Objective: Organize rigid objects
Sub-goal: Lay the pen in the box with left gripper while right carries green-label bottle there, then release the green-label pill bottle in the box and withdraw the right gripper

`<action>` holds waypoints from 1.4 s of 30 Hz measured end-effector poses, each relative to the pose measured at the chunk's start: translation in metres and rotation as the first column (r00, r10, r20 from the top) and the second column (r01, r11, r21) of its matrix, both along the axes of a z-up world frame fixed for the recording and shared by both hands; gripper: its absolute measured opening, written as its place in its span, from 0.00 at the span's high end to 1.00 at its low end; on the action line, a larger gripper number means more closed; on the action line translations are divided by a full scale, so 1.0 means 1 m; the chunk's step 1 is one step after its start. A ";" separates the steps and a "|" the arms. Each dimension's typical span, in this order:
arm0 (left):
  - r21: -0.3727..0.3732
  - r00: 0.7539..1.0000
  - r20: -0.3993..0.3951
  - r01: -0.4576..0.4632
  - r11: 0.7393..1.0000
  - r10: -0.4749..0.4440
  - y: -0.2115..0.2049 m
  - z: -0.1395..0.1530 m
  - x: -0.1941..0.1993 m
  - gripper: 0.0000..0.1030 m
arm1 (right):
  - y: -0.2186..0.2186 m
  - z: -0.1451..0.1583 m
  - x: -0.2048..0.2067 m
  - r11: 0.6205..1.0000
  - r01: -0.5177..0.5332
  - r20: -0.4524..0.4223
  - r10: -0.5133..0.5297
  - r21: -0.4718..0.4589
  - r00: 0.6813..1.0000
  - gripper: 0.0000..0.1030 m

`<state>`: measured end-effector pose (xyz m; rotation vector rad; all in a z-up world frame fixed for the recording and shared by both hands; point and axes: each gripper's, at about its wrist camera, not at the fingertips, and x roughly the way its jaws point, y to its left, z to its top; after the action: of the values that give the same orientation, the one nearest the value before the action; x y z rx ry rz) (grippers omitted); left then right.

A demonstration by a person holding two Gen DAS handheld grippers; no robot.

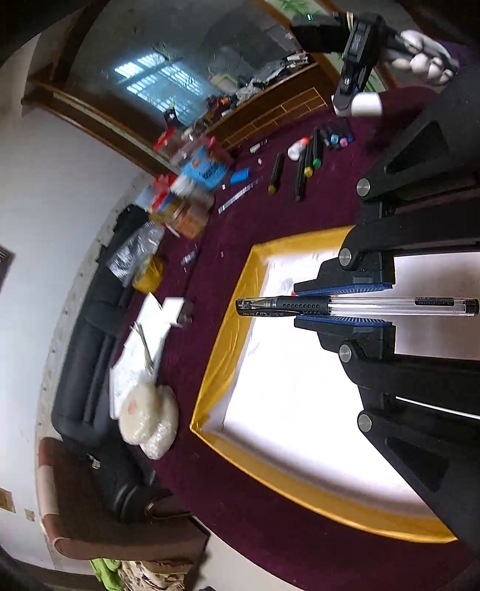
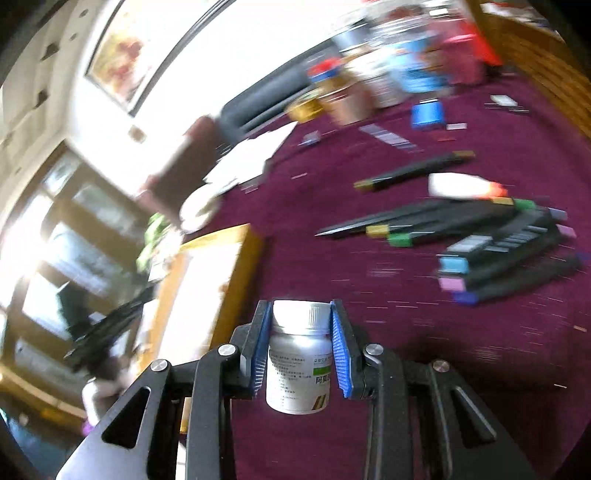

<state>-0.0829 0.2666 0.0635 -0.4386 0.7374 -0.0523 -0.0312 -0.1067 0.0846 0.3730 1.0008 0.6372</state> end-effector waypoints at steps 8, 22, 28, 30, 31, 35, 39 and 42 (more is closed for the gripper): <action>-0.070 0.993 -0.118 -0.025 0.997 0.017 0.030 -0.035 0.049 0.93 | 0.145 -0.002 0.025 0.978 -0.207 -0.051 0.206 0.002 0.977 0.73; -0.209 0.989 -0.115 -0.112 0.971 0.090 0.066 -0.050 0.037 0.82 | 0.253 -0.042 0.069 0.964 -0.250 -0.139 0.236 -0.090 0.962 0.73; -0.254 0.991 -0.054 -0.132 0.958 0.122 0.073 -0.031 0.009 0.64 | 0.260 -0.048 0.075 0.960 -0.249 -0.144 0.231 -0.130 0.962 0.73; -0.256 0.990 -0.040 -0.139 0.956 0.134 0.073 -0.025 0.003 0.60 | 0.261 -0.048 0.076 0.958 -0.248 -0.136 0.229 -0.143 0.964 0.72; -0.258 0.990 -0.033 -0.142 0.956 0.138 0.072 -0.023 0.000 0.57 | 0.262 -0.048 0.077 0.958 -0.243 -0.131 0.224 -0.150 0.966 0.72; -0.239 0.990 -0.018 -0.137 0.961 0.137 0.065 -0.014 -0.007 0.55 | 0.258 -0.039 0.076 0.957 -0.241 -0.104 0.227 -0.158 0.968 0.70; -0.222 0.994 -0.002 -0.110 0.969 0.113 0.052 -0.003 -0.012 0.51 | 0.231 -0.005 0.065 0.961 -0.228 0.004 0.231 -0.158 0.973 0.67; -0.212 0.996 0.009 -0.086 0.973 0.090 0.037 0.005 -0.013 0.47 | 0.187 0.026 0.050 0.968 -0.177 0.123 0.200 -0.176 0.972 0.58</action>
<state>-0.0963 0.3041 0.0690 -0.6732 0.6956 -0.0520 0.0191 0.0801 0.1103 0.0864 0.9535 0.7374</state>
